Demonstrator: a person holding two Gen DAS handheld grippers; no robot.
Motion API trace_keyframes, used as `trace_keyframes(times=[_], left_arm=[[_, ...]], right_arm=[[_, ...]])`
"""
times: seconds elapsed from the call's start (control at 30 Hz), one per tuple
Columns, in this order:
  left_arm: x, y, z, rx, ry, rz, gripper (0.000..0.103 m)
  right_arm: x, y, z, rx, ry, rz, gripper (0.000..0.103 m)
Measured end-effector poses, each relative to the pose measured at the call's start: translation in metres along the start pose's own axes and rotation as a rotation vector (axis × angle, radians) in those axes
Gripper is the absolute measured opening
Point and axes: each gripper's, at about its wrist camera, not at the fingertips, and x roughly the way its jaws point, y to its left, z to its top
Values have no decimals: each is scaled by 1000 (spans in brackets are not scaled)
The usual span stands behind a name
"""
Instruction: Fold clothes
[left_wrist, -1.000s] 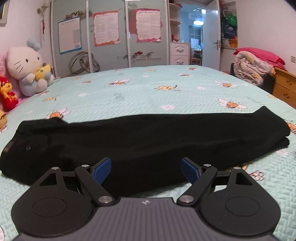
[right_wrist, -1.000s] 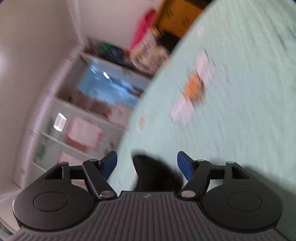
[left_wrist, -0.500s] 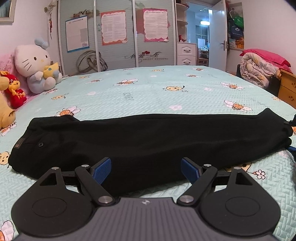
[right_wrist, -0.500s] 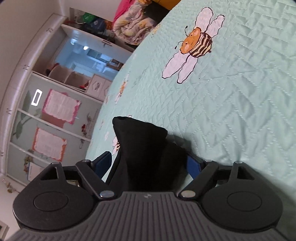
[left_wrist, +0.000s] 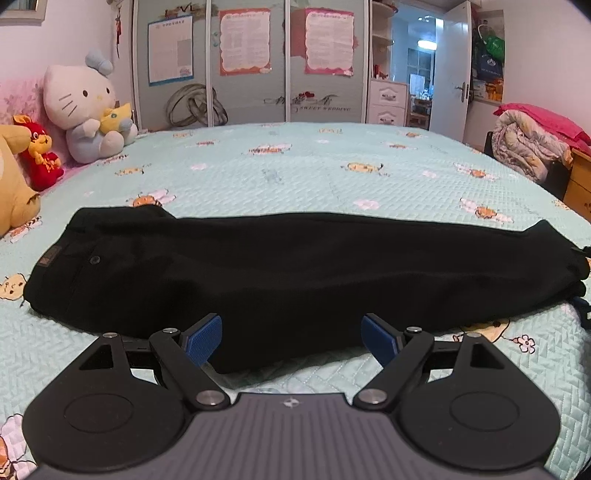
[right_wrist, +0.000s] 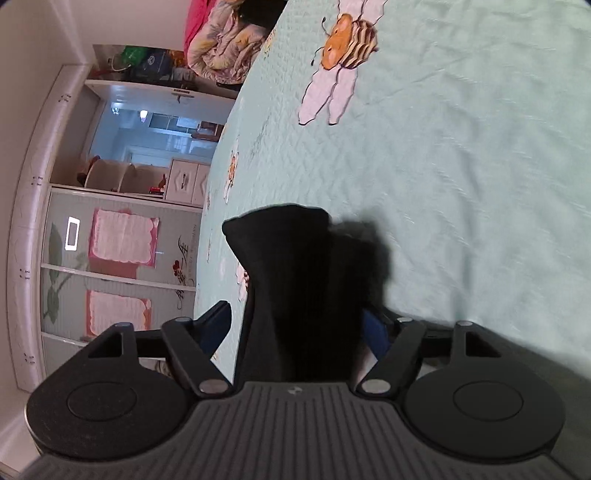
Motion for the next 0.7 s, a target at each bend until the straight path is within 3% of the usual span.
trace_keyframes(times=[0.07,0.13,0.17,0.2,0.43,0.6,0.7], left_arm=[[-4,4,1,-7,-10,6,86],[-7,9,1,-20,-12,16,86],[-7,11,1,-26,-11,19,86],[-7,13,1,-31,-8,20,86],[-14,25,0,-55,-22,14,86],[-18,45,-1,-109,-31,23,86],[-19,59,-4,-152,-28,26,86]], right_arm=[[9,5,4,-11,11,-16,74],[16,10,6,-35,30,-37,54],[18,11,6,-54,47,-49,26],[17,11,6,-71,53,-55,16],[-2,25,-10,-231,-15,-76,13],[-12,77,-34,-443,-70,-54,11],[-17,118,-71,-637,-90,-13,11]])
